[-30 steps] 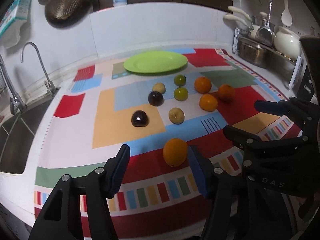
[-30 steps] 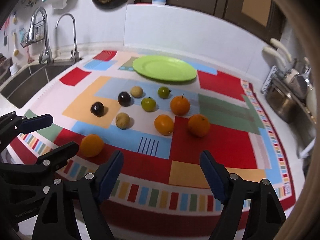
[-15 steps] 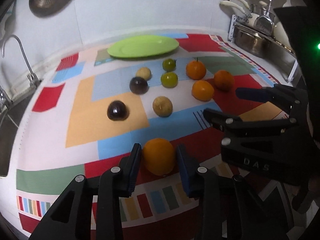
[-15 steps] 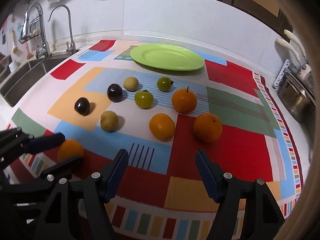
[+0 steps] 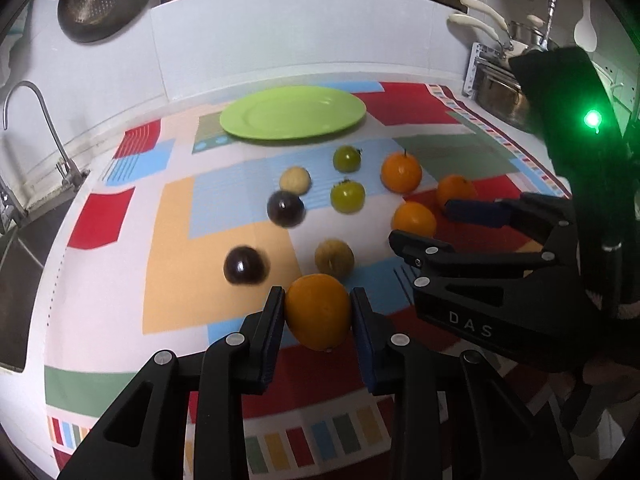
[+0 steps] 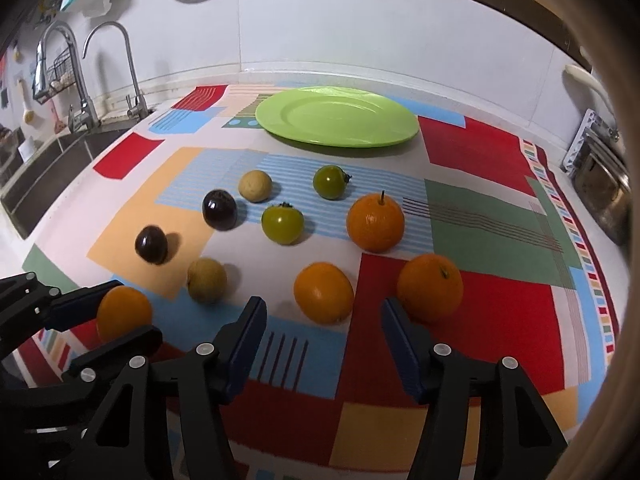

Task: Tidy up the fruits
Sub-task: 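Close the left tool on an orange while the right tool grasps another orange, then carry both oranges onto the green plate and open both tools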

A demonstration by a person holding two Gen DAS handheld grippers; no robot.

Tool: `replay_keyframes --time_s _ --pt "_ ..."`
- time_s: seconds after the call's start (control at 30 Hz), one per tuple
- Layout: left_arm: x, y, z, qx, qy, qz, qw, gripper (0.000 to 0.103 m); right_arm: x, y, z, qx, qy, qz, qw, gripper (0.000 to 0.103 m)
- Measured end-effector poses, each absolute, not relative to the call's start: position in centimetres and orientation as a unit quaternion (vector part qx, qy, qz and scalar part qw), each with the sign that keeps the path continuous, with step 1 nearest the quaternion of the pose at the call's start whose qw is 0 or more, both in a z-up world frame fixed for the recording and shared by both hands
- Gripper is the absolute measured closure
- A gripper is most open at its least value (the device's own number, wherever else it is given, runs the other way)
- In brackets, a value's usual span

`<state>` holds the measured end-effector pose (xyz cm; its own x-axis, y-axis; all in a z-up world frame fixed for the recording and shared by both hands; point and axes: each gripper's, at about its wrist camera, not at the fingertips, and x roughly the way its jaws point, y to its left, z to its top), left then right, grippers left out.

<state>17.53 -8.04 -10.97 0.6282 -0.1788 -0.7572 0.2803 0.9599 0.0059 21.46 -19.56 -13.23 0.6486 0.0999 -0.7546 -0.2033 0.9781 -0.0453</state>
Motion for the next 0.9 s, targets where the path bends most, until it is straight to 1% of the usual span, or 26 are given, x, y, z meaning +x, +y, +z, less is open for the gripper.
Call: replay_keyframes --time_s 0.1,0.23,0.3,0.33,0.6,0.9 --pt "18.2 -8.0 -10.8 0.055 0.417 -0.126 0.899 0.070 22.0 -19.7 -13.2 -0.056 0.410 0.083 0.907 0.049" --pt "18.9 -7.9 -10.5 0.050 0.420 -0.124 0.897 0.070 22.6 -19.8 -13.3 -0.050 0.415 0.092 0.904 0.057" --pt "19.2 -7.8 -10.4 0.048 0.425 -0.120 0.896 0.070 22.9 -19.9 -13.5 -0.044 0.419 0.096 0.902 0.062" --pt "19.3 -7.7 -10.3 0.045 0.425 -0.120 0.896 0.070 23.0 -19.9 -13.6 -0.043 0.422 0.096 0.900 0.068" --pt "21.4 -6.2 -9.6 0.029 0.438 -0.131 0.889 0.070 23.2 -20.0 -13.4 -0.028 0.429 0.092 0.898 0.069" --pt "25.9 -5.2 -6.4 0.043 0.418 -0.189 0.888 0.070 24.4 -19.8 -8.0 0.011 0.404 0.063 0.912 0.069"
